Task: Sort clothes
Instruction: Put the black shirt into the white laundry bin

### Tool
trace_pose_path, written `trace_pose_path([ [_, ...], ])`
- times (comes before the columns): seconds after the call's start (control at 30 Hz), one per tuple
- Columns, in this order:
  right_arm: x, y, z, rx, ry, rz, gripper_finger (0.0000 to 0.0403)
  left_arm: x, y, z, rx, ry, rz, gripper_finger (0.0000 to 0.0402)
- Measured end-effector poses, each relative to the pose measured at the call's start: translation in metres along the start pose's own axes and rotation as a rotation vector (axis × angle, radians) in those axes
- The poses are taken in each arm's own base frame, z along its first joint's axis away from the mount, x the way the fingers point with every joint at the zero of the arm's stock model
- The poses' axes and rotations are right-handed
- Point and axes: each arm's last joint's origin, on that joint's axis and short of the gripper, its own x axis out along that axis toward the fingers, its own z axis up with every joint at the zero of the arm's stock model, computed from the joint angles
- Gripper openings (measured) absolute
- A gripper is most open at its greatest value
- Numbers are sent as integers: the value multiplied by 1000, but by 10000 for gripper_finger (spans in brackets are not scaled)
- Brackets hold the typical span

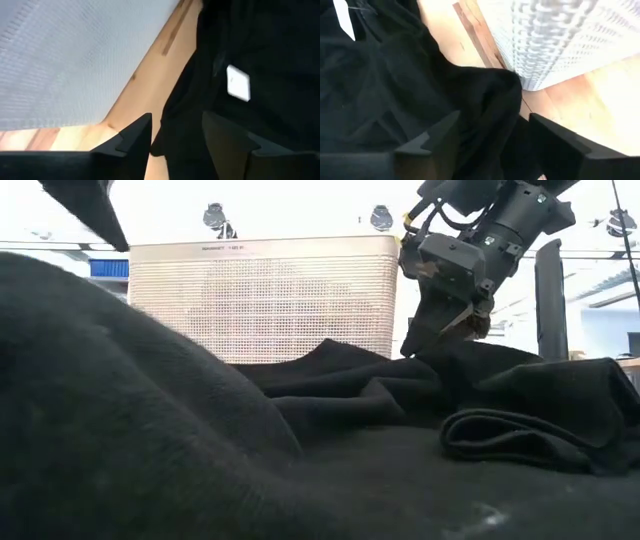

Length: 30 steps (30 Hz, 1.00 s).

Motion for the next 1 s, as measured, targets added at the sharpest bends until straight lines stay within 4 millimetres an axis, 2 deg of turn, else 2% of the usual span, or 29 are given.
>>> trace_pose_path([
  [0.17,-2,-3,-4,33,46,-23,259,-29,11,6,-85,-97,-163,196],
  [0.33,-8,5,-25,86,202,-20,269,-42,-18,10,-49,-322,-348,196],
  [0.47,-13,20,-38,85,213,-1,269,-38,-41,12,13,-406,-375,196],
  [0.57,-10,28,-46,48,168,-59,270,-27,-54,12,44,-415,-355,196],
  [0.7,7,31,-54,-58,102,-157,270,-10,-65,12,76,-404,-308,196],
  [0.83,32,37,-60,-143,71,-152,270,1,-70,12,97,-387,-274,196],
  [1.0,51,35,-70,-121,103,-208,255,3,-69,13,114,-389,-264,196],
])
